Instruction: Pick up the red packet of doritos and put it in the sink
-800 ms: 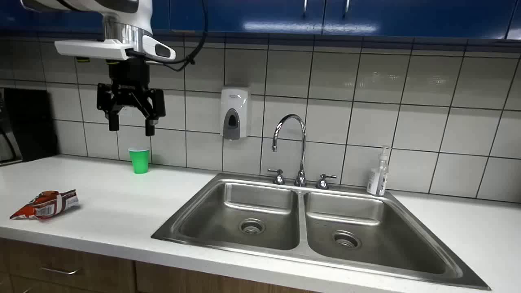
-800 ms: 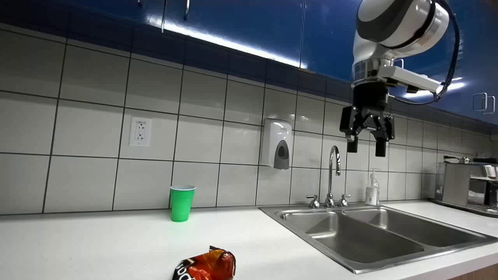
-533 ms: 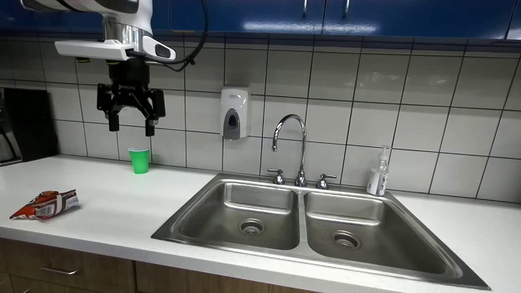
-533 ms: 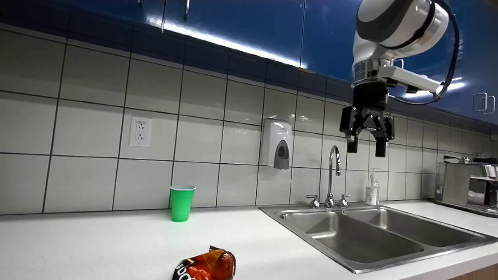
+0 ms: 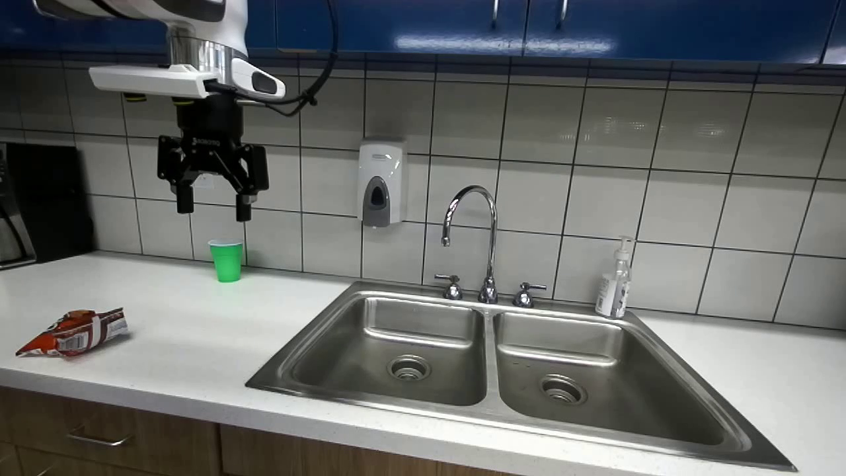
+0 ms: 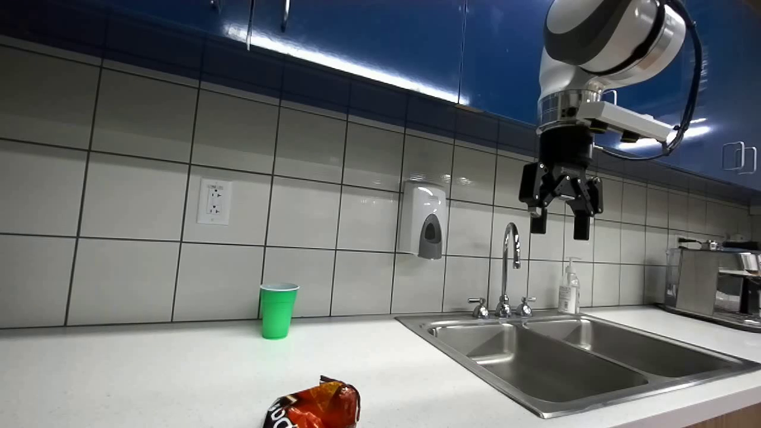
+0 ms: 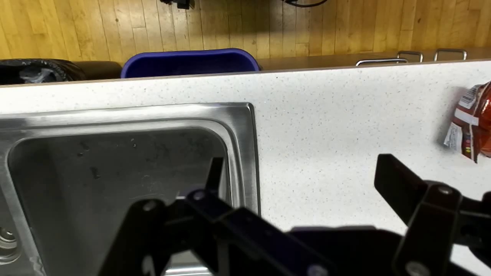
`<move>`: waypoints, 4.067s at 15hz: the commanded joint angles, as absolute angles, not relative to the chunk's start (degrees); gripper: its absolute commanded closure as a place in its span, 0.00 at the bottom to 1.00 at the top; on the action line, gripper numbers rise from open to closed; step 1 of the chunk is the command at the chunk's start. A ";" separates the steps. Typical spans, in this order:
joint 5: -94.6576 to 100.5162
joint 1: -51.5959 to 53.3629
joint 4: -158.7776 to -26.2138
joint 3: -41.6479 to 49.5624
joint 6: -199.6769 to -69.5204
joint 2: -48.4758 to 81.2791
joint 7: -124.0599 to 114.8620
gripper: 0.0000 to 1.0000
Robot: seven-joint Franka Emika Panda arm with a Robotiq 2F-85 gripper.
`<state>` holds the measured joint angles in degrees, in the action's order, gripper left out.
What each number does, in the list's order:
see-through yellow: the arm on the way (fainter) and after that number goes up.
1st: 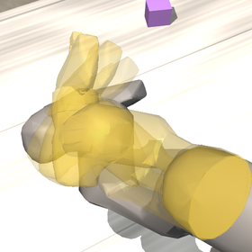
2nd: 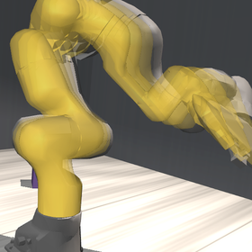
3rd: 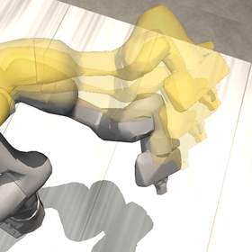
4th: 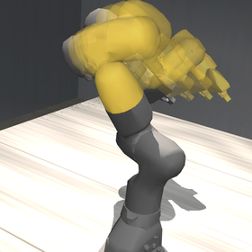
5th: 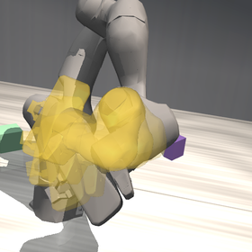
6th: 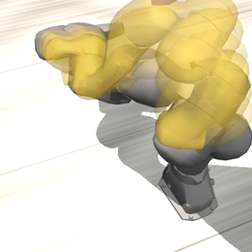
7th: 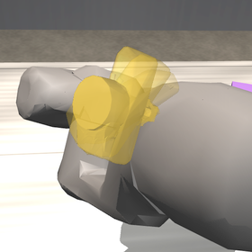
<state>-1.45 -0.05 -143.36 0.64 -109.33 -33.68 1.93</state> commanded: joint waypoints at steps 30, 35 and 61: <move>0.50 15.27 -142.14 -2.98 -104.00 -27.11 38.01 0.00; 1.21 17.56 -143.75 -4.71 -110.91 -26.07 40.69 0.00; 3.76 20.07 -136.96 -13.10 -128.50 -6.25 50.57 0.00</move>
